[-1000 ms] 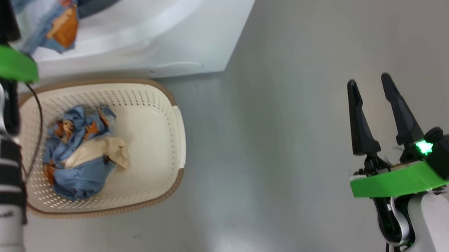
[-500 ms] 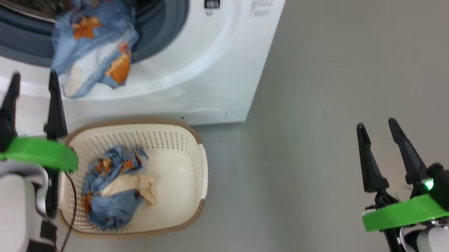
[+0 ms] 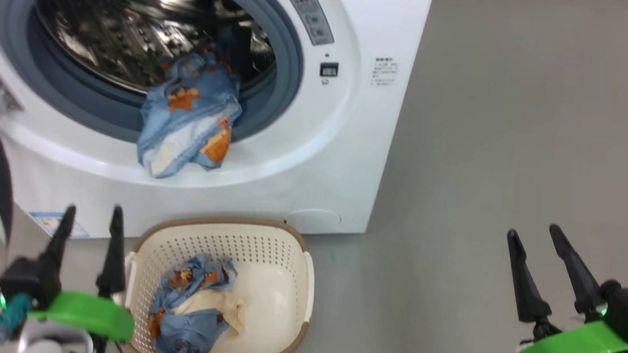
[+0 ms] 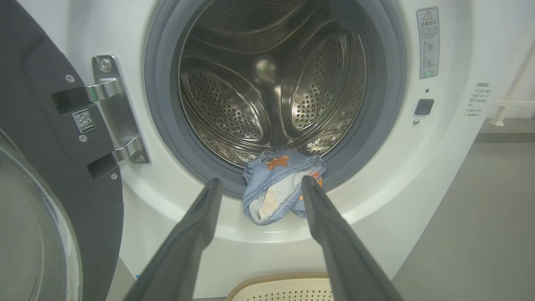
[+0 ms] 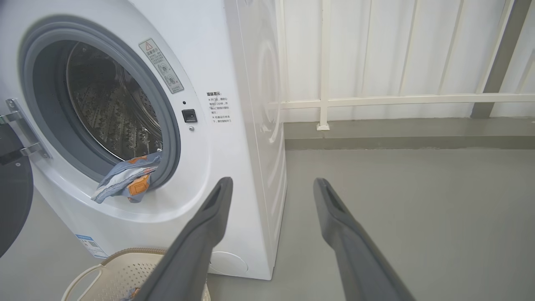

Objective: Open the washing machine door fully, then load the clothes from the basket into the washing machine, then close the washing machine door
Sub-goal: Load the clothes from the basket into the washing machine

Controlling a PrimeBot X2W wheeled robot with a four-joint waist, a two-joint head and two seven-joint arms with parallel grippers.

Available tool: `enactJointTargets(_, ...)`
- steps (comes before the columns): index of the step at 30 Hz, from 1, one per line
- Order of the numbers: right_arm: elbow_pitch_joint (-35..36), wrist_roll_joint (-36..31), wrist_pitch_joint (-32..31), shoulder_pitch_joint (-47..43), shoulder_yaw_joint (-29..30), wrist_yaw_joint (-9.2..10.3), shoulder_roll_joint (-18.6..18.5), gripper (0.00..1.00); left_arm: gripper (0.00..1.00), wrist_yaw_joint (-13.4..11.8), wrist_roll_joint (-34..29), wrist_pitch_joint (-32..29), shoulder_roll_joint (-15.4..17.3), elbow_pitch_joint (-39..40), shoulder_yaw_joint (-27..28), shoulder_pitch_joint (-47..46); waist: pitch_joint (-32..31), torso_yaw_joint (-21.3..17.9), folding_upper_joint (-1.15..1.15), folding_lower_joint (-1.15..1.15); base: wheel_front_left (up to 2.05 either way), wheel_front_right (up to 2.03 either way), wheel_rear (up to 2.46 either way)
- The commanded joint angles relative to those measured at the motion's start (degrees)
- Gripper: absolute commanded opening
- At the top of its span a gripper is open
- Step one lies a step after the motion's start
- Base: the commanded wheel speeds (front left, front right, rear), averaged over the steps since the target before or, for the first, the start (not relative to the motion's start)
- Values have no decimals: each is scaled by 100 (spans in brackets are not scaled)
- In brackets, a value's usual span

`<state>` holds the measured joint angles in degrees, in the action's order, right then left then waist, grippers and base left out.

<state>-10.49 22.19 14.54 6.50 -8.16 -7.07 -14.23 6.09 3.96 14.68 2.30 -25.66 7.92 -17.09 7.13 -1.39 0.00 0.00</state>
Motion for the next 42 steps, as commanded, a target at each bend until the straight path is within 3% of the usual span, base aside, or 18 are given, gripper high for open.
enactJointTargets(1,147,118,46,-135,-43,-42,-121,100,100,44,23,31,87,248,101,198,-260,170,0,0,0,0,0)
enactJointTargets(19,190,111,46,-536,58,-42,-136,100,100,84,137,31,63,1053,-14,1296,-534,213,0,0,0,0,0)
enactJointTargets(33,238,102,46,-471,45,-42,-92,100,100,54,140,32,60,1146,-1,1296,-383,190,0,0,0,0,0)
enactJointTargets(42,287,94,46,-216,49,-42,-42,100,100,65,158,32,60,1024,-20,868,145,95,0,0,0,0,0)
